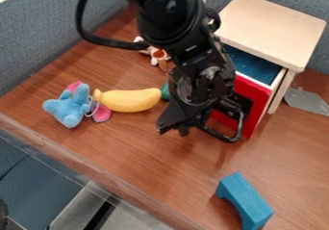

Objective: Open the drawer

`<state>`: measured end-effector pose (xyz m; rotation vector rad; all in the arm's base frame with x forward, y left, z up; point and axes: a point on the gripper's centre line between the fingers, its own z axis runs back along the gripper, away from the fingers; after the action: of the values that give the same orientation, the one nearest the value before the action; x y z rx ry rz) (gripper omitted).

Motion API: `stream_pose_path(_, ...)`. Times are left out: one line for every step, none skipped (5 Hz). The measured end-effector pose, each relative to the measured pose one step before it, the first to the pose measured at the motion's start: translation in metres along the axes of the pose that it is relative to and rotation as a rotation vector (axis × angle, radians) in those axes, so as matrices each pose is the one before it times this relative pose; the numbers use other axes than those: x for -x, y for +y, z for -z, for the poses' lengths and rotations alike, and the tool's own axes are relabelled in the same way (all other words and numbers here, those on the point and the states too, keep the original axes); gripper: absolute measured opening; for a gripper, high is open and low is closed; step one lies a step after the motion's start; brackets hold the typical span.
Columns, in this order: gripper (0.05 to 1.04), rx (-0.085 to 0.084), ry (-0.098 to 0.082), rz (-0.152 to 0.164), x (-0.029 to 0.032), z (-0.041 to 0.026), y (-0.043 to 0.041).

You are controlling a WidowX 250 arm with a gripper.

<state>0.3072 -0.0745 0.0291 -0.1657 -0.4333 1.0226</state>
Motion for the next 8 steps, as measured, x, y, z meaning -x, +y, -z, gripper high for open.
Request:
stream_pose_path(0.352, -0.0032, 0.0119, 0.001, 0.0062, -0.00375, 0.00526)
stream_pose_path(0.352, -0.0061, 0.0026, 0.0088, 0.00319, -0.00075, 0.00172)
stream_pose_path(0.352, 0.0023, 0.0019, 0.0085, 0.00234, -0.00215, 0.00207)
stream_pose_path(0.352, -0.013, 0.0055, -0.0089, 0.00289, -0.00169, 0.00216)
stream_pose_path(0.352, -0.0086, 0.0043, -0.0018, 0.00214, -0.0014, 0.00439)
stream_pose_path(0.352, -0.0152, 0.0035, -0.0031, 0.00289, -0.00173, 0.00256)
stream_pose_path(0.352, -0.0131, 0.0046, -0.0109, 0.00138, -0.00075, 0.00226)
stream_pose_path(0.404, -0.0107, 0.0188, 0.0067, 0.00296, 0.00017, 0.00138)
